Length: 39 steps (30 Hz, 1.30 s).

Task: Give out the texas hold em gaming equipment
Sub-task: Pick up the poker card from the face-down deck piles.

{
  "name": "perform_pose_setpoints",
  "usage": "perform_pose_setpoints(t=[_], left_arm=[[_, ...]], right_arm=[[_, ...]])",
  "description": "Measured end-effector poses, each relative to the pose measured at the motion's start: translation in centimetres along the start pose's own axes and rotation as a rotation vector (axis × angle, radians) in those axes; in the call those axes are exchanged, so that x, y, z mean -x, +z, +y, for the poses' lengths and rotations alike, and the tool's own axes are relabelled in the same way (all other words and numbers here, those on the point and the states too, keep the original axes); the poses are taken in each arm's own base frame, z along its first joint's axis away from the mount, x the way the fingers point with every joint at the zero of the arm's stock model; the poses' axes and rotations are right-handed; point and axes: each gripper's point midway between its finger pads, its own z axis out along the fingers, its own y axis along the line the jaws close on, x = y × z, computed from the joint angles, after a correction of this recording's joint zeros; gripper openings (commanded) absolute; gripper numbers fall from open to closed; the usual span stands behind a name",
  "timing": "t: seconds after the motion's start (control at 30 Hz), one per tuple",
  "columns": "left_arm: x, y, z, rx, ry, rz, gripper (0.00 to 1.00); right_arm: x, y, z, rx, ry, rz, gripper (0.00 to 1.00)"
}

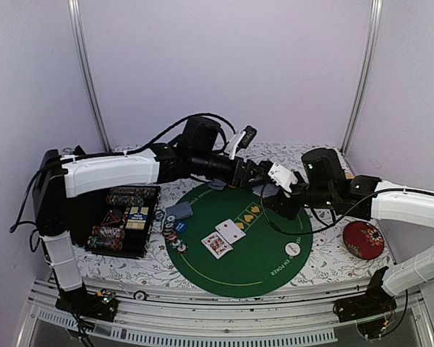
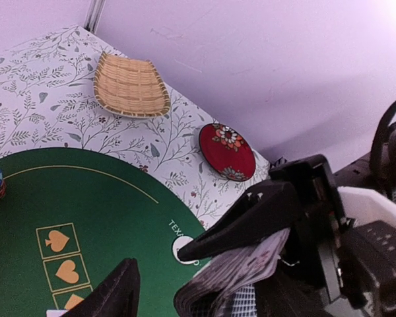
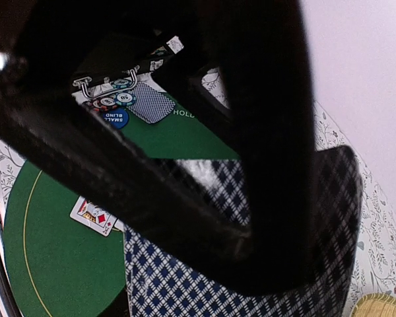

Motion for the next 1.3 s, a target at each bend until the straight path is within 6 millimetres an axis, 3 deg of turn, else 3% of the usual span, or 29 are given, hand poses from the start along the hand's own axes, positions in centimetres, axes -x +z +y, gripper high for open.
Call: perform_pose_setpoints(t=[0.17, 0.47, 1.0, 1.3], left_arm=[[-0.4, -0.3, 1.0, 0.075, 0.022, 0.012, 0.35], [0.2, -1.6, 0.4, 0.121, 0.073, -0.008, 0.00], [0.8, -3.9, 0.1, 0.161, 0.131, -0.034, 0.00], [1.6, -7.0, -1.6, 0.131, 0.170, -0.072, 0.00]], right_arm=[[0.0, 0.0, -0.1, -0.006, 0.003, 0.002, 0.44], [0.0, 0.0, -0.2, -0.013, 0.003, 0.002, 0.44], [0.0, -0.1, -0.2, -0.014, -0.001, 0.001, 0.44], [0.0, -0.1, -0.2, -0.014, -0.001, 0.000, 0.44]])
